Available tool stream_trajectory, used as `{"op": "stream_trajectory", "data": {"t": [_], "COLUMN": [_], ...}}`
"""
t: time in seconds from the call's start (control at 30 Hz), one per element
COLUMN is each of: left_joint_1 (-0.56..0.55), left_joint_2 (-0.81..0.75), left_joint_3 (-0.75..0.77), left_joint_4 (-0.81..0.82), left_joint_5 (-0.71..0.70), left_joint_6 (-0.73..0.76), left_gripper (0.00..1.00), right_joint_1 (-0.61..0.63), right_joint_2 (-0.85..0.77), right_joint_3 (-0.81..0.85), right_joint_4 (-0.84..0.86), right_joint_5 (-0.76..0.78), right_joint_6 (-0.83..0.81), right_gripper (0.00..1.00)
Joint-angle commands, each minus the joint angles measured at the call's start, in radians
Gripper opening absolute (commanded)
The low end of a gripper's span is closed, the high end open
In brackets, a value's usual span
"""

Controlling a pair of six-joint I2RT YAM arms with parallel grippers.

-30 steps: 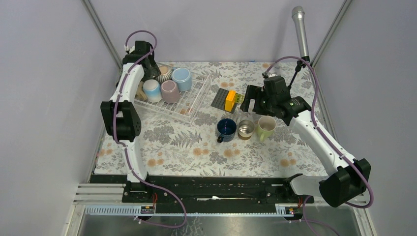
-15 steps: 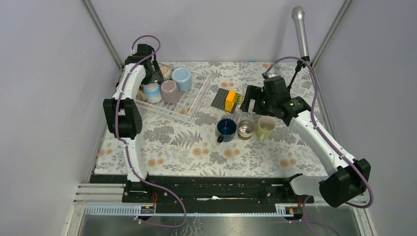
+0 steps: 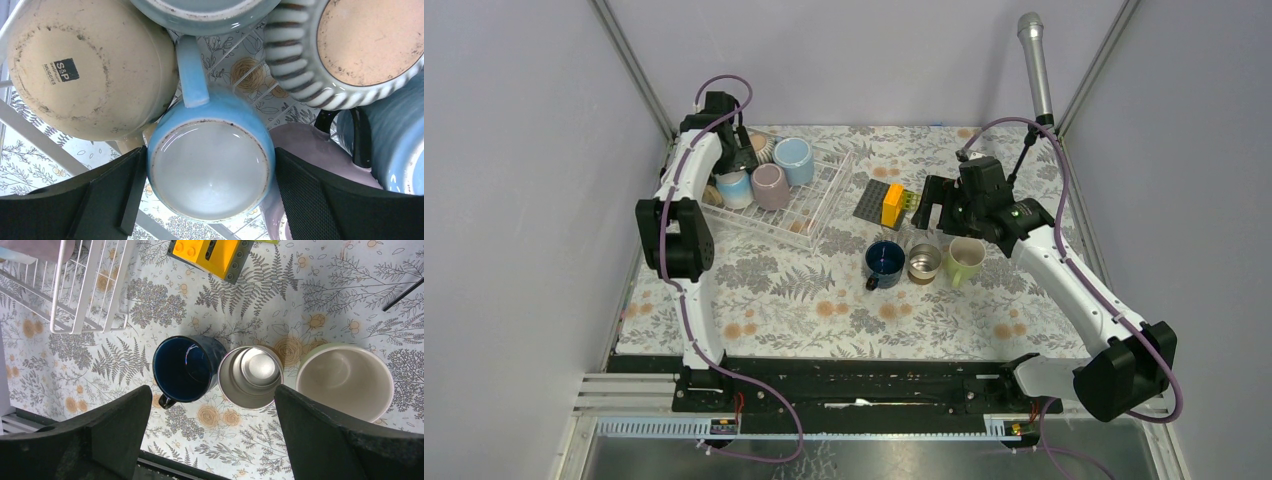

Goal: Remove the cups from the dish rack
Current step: Unload the cup from the dish rack.

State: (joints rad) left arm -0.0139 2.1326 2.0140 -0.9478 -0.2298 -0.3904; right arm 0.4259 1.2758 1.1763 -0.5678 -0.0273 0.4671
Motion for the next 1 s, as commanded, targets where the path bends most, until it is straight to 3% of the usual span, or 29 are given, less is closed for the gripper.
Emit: {"op": "stream_trajectory", "data": {"t": [0.0,0.5,0.6,0.97], "left_joint_1": [-0.004,-0.055,-0.064,-0.059], "left_joint_2": [0.025,-0.048,-0.060,-0.004], "left_joint_3": [0.037,-0.045,-0.065,-0.060], "left_joint_4": [0.004,0.004,0.006,0.021], "left_joint_5": [-0.009,-0.028,-0.032,-0.026], "left_joint_6": [0.010,-0.015,-0.019,-0.009], "left_gripper": [0.95,0.71,0.72,0.95], "right_joint_1": [0.010,0.010,0.010,0.009], "right_joint_2": [-0.024,-0.027,-0.027,-0.034], "right_joint_3": [-0.003,-0.012,-0.016,-0.018], "right_joint_4": [0.028,0.028,0.034,0.034], "right_joint_5": [-0.013,-0.015,-0.022,-0.023], "right_joint_6": [-0.010,-0.010,-0.009,-0.012], "right_gripper": [1.00,1.00,1.00,1.00]}}
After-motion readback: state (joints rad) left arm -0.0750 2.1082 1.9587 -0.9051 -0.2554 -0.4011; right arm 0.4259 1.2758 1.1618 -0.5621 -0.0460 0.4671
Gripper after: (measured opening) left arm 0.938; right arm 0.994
